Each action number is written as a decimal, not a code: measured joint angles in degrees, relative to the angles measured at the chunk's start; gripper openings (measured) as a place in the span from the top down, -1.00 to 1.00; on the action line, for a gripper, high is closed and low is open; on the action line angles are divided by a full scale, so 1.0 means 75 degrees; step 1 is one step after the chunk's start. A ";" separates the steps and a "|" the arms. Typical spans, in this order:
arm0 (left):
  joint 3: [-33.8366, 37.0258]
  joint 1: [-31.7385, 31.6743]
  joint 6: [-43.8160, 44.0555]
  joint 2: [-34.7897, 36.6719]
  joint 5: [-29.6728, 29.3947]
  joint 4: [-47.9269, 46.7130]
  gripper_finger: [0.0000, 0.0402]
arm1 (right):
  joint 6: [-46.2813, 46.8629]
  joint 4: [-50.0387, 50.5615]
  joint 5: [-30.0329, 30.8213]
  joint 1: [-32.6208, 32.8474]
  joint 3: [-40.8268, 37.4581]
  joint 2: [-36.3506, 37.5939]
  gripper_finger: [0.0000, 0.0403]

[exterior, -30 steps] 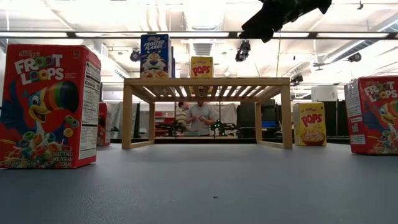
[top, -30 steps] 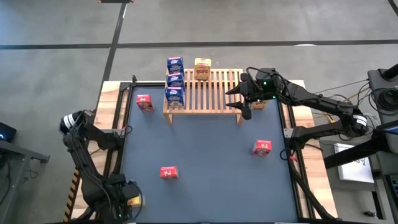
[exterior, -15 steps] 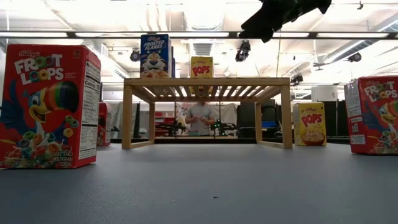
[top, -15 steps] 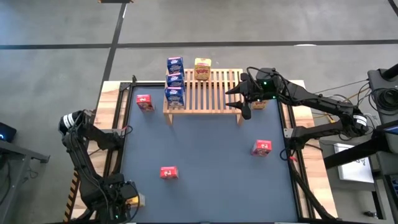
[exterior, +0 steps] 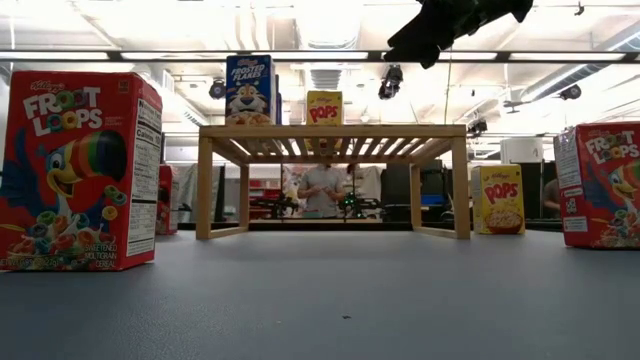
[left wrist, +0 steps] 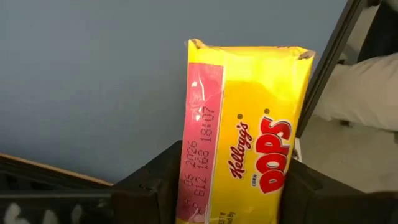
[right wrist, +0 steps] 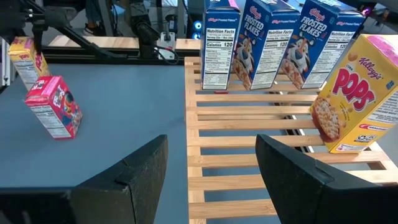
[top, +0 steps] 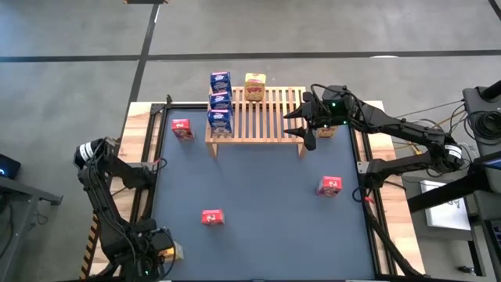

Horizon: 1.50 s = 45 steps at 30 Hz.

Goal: Stack cereal on shelf
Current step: Put the bottom yellow cereal box on the shelf aligned with the other yellow cereal box

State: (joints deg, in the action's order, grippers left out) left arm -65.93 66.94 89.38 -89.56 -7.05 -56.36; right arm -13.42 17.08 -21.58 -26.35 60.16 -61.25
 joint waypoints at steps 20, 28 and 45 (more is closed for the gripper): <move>-0.0006 -0.0860 -0.0700 0.2563 -0.3418 -0.0342 0.20 | 0.0080 -0.0163 -0.0401 0.0070 -0.0222 0.0000 -0.16; -0.0009 -0.2658 -0.3388 0.3125 -0.3873 -0.0263 0.20 | 0.1182 -0.3013 -0.0602 0.0886 -0.1319 -0.0055 -0.16; -0.0009 -0.5966 -0.7276 0.2810 -0.1661 0.1757 0.20 | 0.1719 -0.4782 -0.0525 0.2511 -0.1235 -0.1622 -0.16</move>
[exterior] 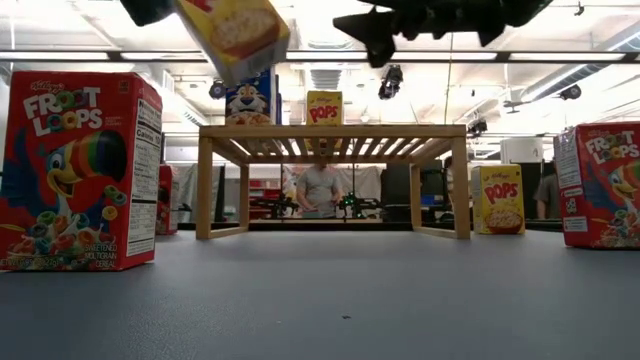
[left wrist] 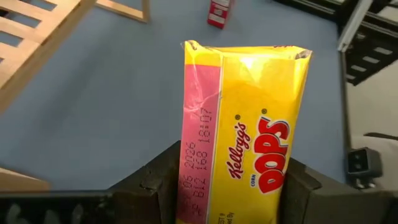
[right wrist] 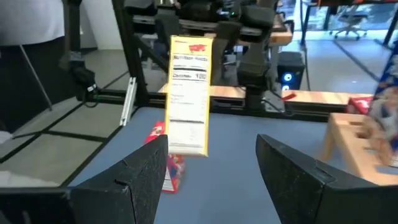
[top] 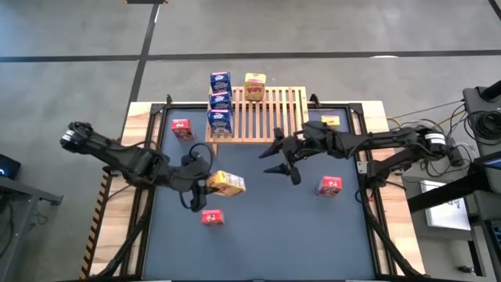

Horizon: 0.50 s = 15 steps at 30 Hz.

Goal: Stack cereal on shelf
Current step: Put the bottom yellow cereal box on the shelf aligned with the other yellow cereal box

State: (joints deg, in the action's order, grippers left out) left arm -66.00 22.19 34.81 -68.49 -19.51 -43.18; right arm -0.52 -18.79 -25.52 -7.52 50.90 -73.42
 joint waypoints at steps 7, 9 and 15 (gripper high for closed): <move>0.0000 -0.0194 -0.0489 -0.0388 0.0080 0.0343 0.20 | 0.0077 0.0006 0.0004 0.0027 0.0773 -0.0941 -0.16; 0.0000 -0.0194 -0.0656 -0.0498 0.0088 0.0528 0.20 | 0.0077 0.0071 0.0001 0.0054 0.0979 -0.1207 -0.16; 0.0000 -0.0415 -0.0892 -0.0786 0.0085 0.0599 0.20 | 0.0052 0.0138 -0.0052 0.0157 0.1506 -0.1885 -0.16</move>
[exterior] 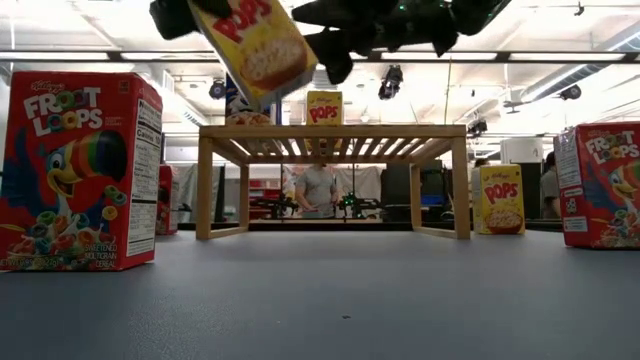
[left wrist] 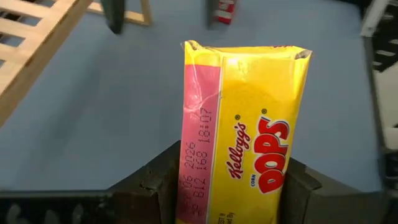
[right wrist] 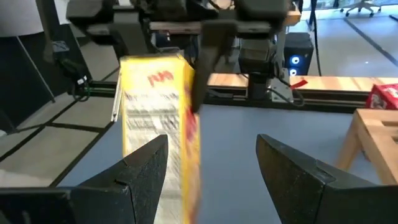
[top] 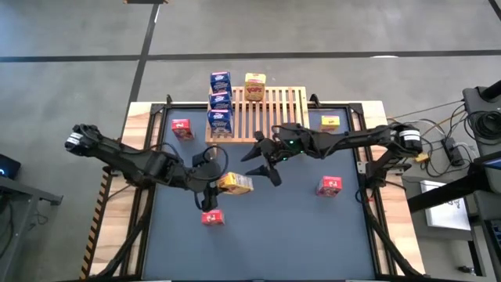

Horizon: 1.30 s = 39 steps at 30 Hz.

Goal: Stack cereal on shelf
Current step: Put the bottom yellow cereal box on the shelf aligned with the other yellow cereal box

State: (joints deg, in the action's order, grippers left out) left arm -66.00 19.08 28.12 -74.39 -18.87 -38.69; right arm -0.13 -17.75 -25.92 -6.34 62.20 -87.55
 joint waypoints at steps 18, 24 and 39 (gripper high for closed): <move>0.0000 -0.0383 -0.0024 -0.0128 -0.0070 -0.0230 0.20 | -0.0182 0.0742 0.0006 0.0319 0.0658 -0.0452 -0.16; 0.0000 -0.0424 -0.0095 -0.0117 -0.0061 -0.0134 0.20 | -0.0119 0.0726 0.0052 0.0416 0.0658 -0.0456 -0.16; 0.0000 -0.0459 -0.0441 -0.0114 -0.0119 0.0425 0.20 | -0.0266 0.0723 0.0260 0.0468 0.0641 -0.0583 -0.23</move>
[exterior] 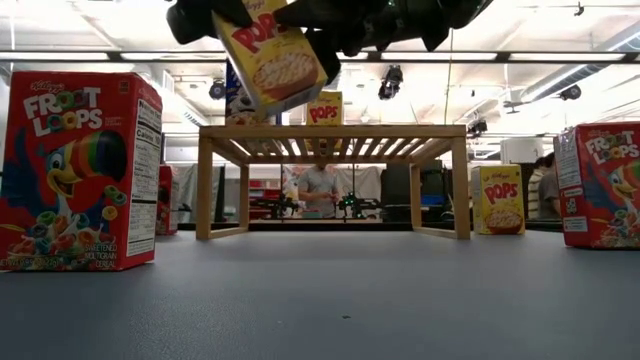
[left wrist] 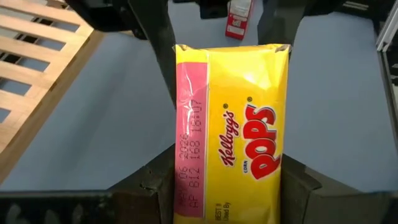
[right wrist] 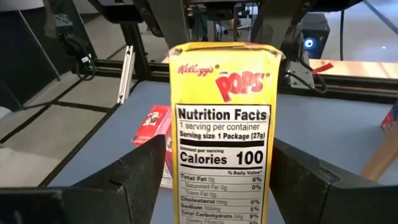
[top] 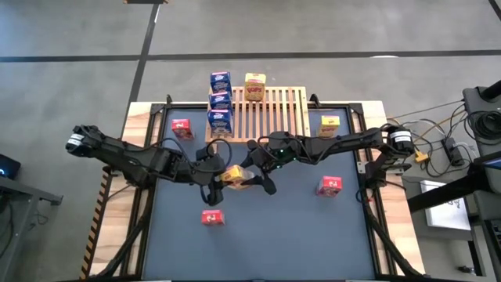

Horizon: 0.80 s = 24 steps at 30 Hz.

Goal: Stack cereal on shelf
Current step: Put the bottom yellow cereal box on the shelf aligned with the other yellow cereal box

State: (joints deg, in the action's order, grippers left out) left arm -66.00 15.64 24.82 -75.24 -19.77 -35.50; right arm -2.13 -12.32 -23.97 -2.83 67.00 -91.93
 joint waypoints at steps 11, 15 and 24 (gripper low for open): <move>0.0000 0.0006 -0.0020 0.0000 0.0015 0.0063 0.20 | -0.0083 0.0010 -0.0003 0.0000 0.0000 -0.0011 0.09; 0.0000 0.0006 -0.0026 -0.0002 0.0032 0.0074 0.17 | -0.0129 0.0013 0.0000 -0.0003 0.0000 -0.0011 0.21; 0.0000 0.0022 -0.0590 0.0327 0.0047 0.0114 -0.13 | -0.0223 0.0033 -0.0006 -0.0026 -0.0003 0.0039 0.24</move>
State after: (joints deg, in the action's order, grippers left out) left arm -66.00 15.80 20.39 -72.79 -19.41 -34.64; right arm -3.80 -12.08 -24.01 -3.03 66.98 -91.64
